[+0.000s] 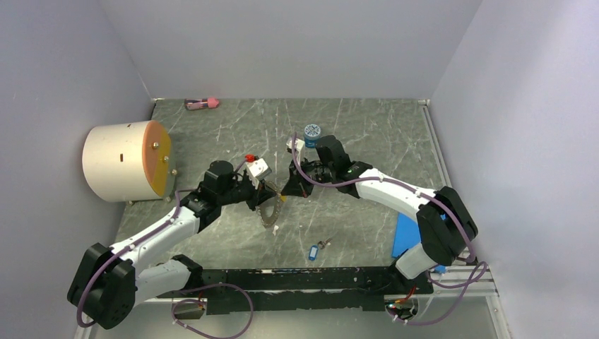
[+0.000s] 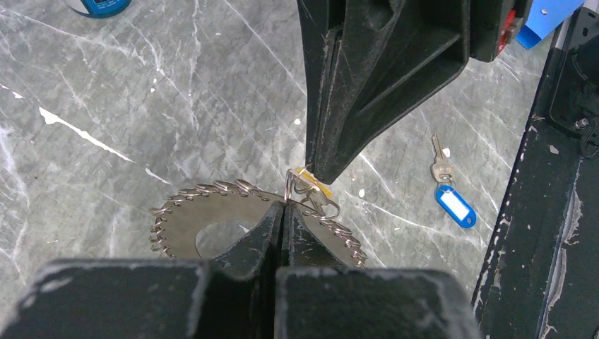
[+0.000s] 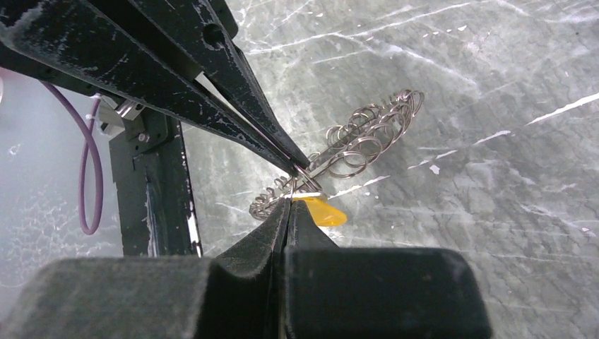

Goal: Put the keys on the keyring

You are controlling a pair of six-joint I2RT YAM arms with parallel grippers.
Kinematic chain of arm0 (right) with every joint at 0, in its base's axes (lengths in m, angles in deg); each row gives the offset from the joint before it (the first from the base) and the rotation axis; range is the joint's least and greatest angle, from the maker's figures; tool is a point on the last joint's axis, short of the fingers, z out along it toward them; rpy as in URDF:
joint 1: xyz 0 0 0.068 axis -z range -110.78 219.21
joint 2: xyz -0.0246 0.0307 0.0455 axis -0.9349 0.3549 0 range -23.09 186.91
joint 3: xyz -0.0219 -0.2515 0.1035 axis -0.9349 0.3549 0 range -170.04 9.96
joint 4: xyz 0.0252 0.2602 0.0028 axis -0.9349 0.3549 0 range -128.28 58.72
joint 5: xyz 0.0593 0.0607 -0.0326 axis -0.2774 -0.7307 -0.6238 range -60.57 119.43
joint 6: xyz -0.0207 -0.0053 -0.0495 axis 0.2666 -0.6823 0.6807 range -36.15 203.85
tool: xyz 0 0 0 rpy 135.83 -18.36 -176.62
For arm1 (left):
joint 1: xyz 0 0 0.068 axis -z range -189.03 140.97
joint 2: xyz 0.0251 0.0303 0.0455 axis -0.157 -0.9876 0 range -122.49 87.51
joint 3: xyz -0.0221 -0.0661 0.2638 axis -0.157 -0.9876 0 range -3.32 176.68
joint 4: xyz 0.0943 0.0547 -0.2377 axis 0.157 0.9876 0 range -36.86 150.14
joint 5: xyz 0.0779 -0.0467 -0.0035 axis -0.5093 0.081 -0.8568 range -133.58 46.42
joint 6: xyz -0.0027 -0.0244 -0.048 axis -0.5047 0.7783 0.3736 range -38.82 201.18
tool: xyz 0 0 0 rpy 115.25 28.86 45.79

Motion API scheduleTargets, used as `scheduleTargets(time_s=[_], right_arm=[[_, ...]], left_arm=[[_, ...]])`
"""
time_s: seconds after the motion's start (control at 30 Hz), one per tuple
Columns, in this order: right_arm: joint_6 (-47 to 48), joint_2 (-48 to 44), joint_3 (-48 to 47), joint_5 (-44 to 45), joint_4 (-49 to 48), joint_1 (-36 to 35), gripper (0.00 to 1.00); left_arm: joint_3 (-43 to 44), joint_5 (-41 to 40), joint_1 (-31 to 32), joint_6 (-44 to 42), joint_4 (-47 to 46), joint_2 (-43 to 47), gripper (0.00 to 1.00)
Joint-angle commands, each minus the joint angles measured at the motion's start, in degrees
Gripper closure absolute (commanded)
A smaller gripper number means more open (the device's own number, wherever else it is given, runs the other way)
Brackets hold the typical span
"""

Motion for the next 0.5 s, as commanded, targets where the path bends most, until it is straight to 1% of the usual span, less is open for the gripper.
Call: scheduleTargets(time_s=[0.0,0.47], right_arm=[[-0.14,0.48,-1.95,2.15,-0.38,-0.31,1.0],[-2.34,1.45,-0.98,5.4,-0.79,-0.17,1.0]], left_arm=[[0.77,1.4,0.13,0.08,-2.23,1.42,0.97],[0.7,1.58,0.18,0.23,-2.03,2.07,0.97]])
